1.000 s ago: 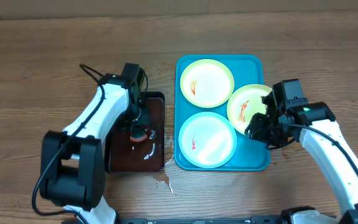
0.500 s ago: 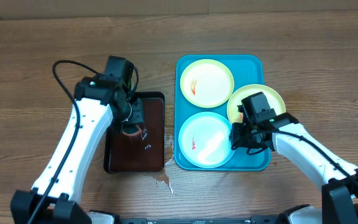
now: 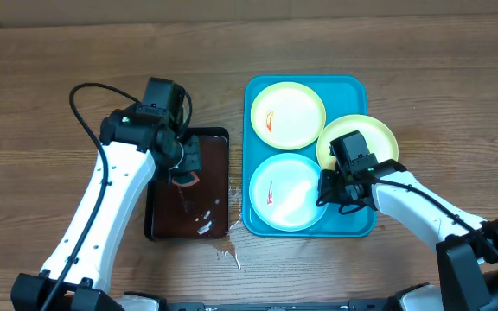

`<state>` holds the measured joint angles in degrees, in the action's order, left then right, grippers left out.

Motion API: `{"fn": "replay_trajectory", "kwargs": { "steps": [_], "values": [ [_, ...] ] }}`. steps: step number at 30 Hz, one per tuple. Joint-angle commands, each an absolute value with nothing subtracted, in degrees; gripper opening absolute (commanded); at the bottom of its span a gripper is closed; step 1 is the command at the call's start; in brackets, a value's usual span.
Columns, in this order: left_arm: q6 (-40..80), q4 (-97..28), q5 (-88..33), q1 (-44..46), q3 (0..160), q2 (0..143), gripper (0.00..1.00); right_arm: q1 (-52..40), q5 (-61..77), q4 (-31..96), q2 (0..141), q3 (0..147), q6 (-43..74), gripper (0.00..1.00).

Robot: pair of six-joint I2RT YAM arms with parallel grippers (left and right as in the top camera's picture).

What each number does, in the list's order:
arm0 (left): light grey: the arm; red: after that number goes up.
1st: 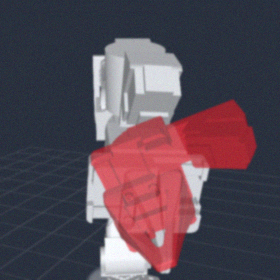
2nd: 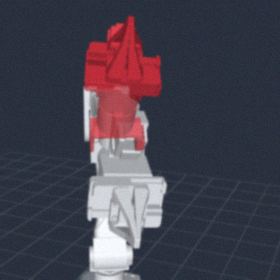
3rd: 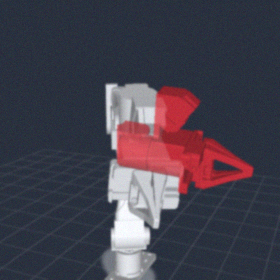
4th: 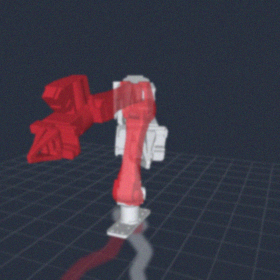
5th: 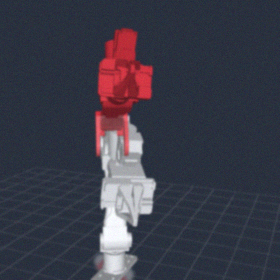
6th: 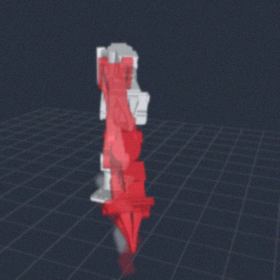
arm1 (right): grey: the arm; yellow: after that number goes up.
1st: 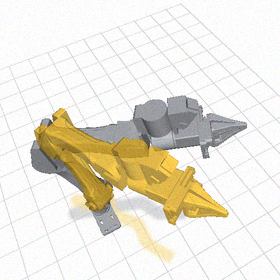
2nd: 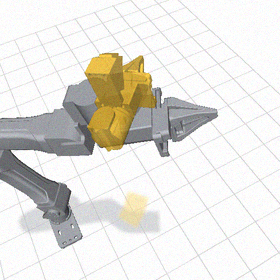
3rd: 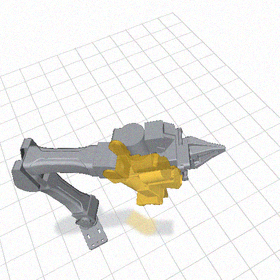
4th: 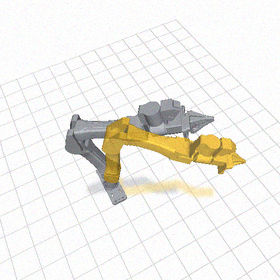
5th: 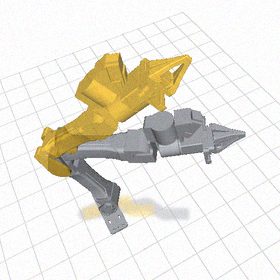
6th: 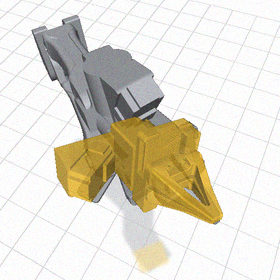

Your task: Clean dirty plates on tray and stack at the side

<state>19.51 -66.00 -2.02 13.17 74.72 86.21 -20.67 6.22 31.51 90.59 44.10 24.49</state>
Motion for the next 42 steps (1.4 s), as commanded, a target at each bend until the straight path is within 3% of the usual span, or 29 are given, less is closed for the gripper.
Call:
{"fn": "replay_trajectory", "kwargs": {
  "steps": [1, 17, 28, 34, 42],
  "values": [
    [19.2, -63.8, -5.6, 16.0, 76.0, 85.6, 0.04, -20.7, 3.7, 31.4, 91.6, 43.4, 27.3, 0.04],
    [27.6, -41.8, -10.2, 36.7, 76.0, 100.8, 0.04, -20.7, 3.7, 31.6, 91.6, 43.4, 27.3, 0.04],
    [29.8, -45.5, -11.5, 35.3, 78.8, 112.2, 0.04, -20.7, 3.8, 32.0, 91.6, 43.4, 27.3, 0.04],
    [29.2, -53.6, -0.6, 34.3, 83.5, 113.6, 0.04, -20.7, 4.1, 32.0, 91.6, 43.4, 27.3, 0.04],
    [27.0, -51.9, -8.7, 35.0, 83.6, 117.0, 0.04, -20.7, 4.1, 32.0, 91.6, 43.4, 27.3, 0.04]
  ]
}}
